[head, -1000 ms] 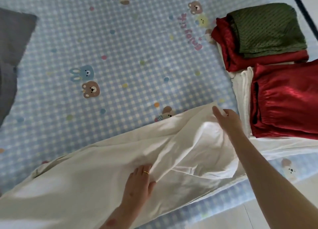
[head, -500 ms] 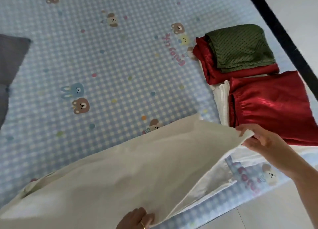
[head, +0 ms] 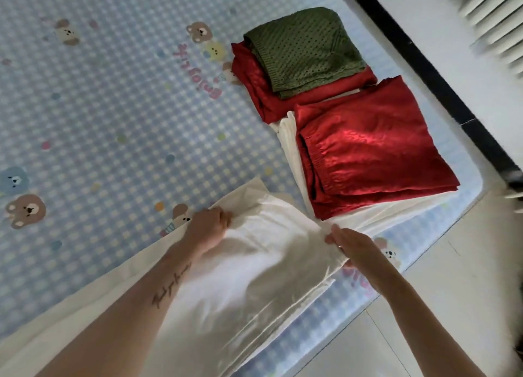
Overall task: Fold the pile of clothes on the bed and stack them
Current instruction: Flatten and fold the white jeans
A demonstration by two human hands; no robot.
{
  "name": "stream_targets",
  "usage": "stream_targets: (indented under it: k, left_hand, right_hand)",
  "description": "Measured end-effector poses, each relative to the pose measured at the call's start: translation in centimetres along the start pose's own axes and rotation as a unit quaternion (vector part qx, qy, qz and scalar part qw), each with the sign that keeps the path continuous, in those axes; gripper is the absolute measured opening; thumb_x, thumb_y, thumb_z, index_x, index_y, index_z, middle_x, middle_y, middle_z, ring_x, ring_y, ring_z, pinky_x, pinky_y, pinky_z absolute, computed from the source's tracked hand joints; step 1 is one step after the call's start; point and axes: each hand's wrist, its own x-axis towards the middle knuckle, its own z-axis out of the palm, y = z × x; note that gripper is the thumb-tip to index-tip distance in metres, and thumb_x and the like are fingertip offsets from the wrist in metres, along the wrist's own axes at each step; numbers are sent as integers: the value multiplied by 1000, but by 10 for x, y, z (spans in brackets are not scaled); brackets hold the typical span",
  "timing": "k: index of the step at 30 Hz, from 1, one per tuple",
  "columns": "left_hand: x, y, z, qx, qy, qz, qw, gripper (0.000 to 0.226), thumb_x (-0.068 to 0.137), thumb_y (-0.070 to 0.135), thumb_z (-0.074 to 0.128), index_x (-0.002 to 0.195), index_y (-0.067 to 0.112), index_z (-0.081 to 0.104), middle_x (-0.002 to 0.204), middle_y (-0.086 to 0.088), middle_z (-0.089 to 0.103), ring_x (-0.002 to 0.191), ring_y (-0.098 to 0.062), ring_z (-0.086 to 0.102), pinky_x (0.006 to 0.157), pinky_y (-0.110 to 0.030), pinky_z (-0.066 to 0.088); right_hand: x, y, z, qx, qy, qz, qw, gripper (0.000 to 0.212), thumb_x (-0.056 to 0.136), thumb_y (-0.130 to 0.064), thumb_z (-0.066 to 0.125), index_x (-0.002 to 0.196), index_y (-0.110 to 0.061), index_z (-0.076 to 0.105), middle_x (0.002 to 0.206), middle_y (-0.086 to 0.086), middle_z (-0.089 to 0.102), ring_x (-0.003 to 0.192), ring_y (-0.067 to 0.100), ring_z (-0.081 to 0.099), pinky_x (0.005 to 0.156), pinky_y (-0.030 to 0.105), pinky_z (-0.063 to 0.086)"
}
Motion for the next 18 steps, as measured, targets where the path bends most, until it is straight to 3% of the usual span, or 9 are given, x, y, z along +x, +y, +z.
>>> stream_targets:
  k: [3, 5, 6, 8, 10, 12, 13, 16, 18]
  left_hand:
    - [18, 3, -8, 95, -174, -65, 978, 83, 82, 75, 26, 141, 17, 31, 144, -3, 42, 132, -23, 39, 107, -39, 24]
    - [17, 4, -11, 8, -275, -116, 954, 94, 75, 79, 35, 149, 30, 3, 156, 8, 13, 144, -17, 11, 117, -43, 0]
    - [15, 4, -16, -87, -298, -145, 940, 94, 78, 70, 48, 149, 32, 1, 155, 10, 12, 143, -11, 13, 117, -35, -2]
    - [15, 4, -26, -255, -357, -130, 889, 63, 88, 44, 57, 144, 27, 31, 141, 11, 44, 116, 5, 47, 105, -15, 19]
    - [16, 9, -33, -348, -381, -71, 854, 34, 91, 26, 57, 124, 18, 58, 112, 7, 68, 91, -1, 65, 86, -17, 48]
    - [19, 19, -38, -384, -350, -31, 854, 30, 85, 22, 62, 115, 18, 62, 109, 2, 71, 96, -10, 67, 84, -23, 52]
    - [24, 22, -40, -373, -305, -7, 877, 29, 84, 21, 64, 113, 19, 63, 107, 1, 72, 95, -13, 67, 84, -26, 53]
    - [54, 36, -51, -230, -55, 49, 970, 12, 82, 24, 70, 89, 16, 64, 75, 3, 67, 70, -13, 61, 60, -22, 45]
    - [71, 40, -49, -121, 67, 79, 987, 19, 78, 29, 73, 82, 17, 59, 71, 2, 62, 66, -17, 56, 57, -27, 40]
  right_hand:
    - [1, 3, 9, -8, 39, -107, 993, 5, 86, -9, 64, 83, -10, 60, 79, 2, 65, 75, 17, 60, 65, 19, 46]
    - [0, 4, 7, 30, 40, -138, 989, 9, 85, -3, 62, 83, -10, 57, 74, 1, 62, 69, 11, 55, 62, 14, 44]
    - [0, 4, 5, 48, 43, -147, 987, 9, 86, -4, 61, 84, -12, 57, 72, 0, 62, 66, 8, 54, 59, 14, 43]
    - [-2, 4, 0, 81, 37, -154, 984, 10, 88, -7, 61, 87, -16, 57, 67, -1, 65, 60, 4, 55, 55, 14, 43]
    - [-3, 5, -2, 111, 16, -145, 983, 10, 89, -9, 60, 91, -19, 60, 68, -2, 67, 60, 5, 57, 54, 15, 44]
    - [-3, 9, -1, 110, 1, -130, 985, 10, 91, -12, 58, 94, -20, 63, 76, 2, 69, 66, 13, 60, 60, 22, 48]
    - [-4, 11, -1, 97, 5, -123, 988, 11, 91, -13, 57, 95, -20, 65, 80, 4, 70, 70, 18, 62, 64, 27, 50]
    - [0, 15, 6, 103, 35, -112, 988, 13, 91, -12, 57, 91, -21, 67, 78, 5, 69, 66, 12, 61, 62, 23, 49]
    - [5, 15, 14, 98, 75, -113, 986, 12, 90, -12, 59, 89, -21, 66, 73, 1, 67, 62, 4, 58, 58, 16, 46]
